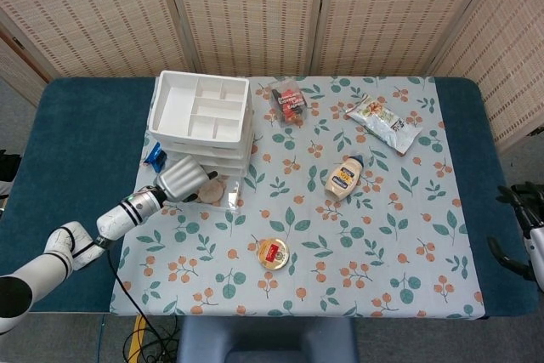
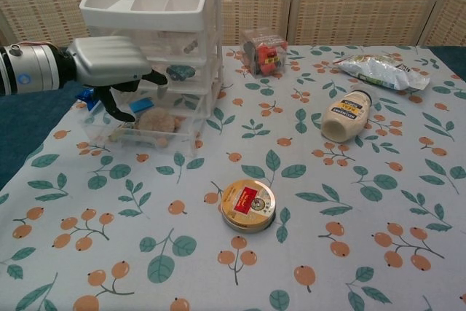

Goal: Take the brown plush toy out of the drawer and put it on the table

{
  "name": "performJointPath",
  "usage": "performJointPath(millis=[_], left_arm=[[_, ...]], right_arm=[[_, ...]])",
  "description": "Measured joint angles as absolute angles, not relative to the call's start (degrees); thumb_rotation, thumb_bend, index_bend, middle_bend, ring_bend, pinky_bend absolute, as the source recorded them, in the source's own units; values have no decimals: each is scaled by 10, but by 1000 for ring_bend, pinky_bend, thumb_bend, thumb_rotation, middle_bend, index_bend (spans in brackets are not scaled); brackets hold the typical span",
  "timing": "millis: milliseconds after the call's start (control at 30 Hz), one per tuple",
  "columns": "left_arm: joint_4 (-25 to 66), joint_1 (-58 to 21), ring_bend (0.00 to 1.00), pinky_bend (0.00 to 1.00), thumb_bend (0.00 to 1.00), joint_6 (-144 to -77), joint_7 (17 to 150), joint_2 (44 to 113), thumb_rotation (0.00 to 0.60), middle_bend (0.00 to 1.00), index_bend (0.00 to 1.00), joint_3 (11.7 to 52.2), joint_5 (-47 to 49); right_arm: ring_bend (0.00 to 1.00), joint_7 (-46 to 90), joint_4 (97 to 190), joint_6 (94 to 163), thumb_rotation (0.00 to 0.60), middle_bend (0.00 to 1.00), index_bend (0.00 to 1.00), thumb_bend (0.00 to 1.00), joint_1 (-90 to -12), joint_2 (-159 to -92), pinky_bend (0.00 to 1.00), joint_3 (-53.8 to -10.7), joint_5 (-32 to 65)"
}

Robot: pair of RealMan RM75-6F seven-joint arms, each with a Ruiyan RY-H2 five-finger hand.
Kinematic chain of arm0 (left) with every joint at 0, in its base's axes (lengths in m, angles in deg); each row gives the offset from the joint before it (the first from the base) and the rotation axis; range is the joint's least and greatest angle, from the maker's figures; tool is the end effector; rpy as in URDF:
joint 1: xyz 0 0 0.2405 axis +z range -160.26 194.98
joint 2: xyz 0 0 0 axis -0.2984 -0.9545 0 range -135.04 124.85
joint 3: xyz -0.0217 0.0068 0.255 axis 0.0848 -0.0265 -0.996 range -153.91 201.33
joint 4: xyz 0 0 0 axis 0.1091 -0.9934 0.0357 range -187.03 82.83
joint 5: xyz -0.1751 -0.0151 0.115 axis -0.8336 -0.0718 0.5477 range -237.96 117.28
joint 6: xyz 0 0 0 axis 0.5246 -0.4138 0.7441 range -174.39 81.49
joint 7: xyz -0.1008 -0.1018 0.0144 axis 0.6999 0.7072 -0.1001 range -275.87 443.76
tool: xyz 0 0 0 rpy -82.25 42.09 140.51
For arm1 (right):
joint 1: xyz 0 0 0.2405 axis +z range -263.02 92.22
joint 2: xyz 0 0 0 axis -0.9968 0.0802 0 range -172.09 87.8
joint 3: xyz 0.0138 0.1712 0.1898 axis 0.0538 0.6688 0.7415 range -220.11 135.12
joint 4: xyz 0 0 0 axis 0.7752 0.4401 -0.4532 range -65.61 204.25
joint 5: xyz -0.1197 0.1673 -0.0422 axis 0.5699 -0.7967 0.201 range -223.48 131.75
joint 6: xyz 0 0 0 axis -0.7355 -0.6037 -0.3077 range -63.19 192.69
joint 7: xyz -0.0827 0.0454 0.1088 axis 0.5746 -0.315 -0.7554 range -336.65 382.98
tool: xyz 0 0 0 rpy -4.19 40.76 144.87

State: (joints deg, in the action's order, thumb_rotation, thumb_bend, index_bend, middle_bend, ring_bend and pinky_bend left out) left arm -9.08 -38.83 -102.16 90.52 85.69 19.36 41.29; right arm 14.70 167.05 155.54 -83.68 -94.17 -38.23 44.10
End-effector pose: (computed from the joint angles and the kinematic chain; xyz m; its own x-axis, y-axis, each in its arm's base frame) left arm -0.1671 0.4289 0.0099 0.8388 -0.1527 0.5227 0.2626 -0.7275 -0.6339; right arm -0.2947 -0.1678 0.2272 0.3659 0.0960 0.9257 -0.9270 -0.0499 0.3716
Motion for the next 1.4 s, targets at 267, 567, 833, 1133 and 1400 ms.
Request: performJointPath(millis=[267, 567, 833, 1133, 1400], left_arm=[[-147, -412, 1000, 1000, 198, -1025, 944, 881, 600, 1000, 354, 170, 433], [-168, -424, 1000, 1000, 198, -997, 949, 896, 600, 1000, 324, 156, 432], [-171, -425, 1000, 1000, 198, -978, 943, 904, 600, 1000, 332, 150, 423], [-173, -423, 1000, 1000, 197, -966, 936, 915, 600, 1000, 343, 146, 415], [-183, -421, 1000, 1000, 198, -966, 937, 926, 600, 1000, 380, 144, 411]], right_arm=[[85, 149, 1674, 1553, 600, 261, 91, 351, -836, -941, 179, -382, 438], [85, 143, 1666, 1550, 600, 261, 90, 343, -836, -944, 179, -381, 433], [85, 141, 1664, 1551, 600, 261, 91, 343, -837, -945, 179, -380, 432], [85, 134, 1663, 1558, 600, 262, 91, 343, -842, -943, 179, -381, 432], [85, 133, 1662, 1559, 600, 262, 91, 344, -842, -943, 179, -380, 431]])
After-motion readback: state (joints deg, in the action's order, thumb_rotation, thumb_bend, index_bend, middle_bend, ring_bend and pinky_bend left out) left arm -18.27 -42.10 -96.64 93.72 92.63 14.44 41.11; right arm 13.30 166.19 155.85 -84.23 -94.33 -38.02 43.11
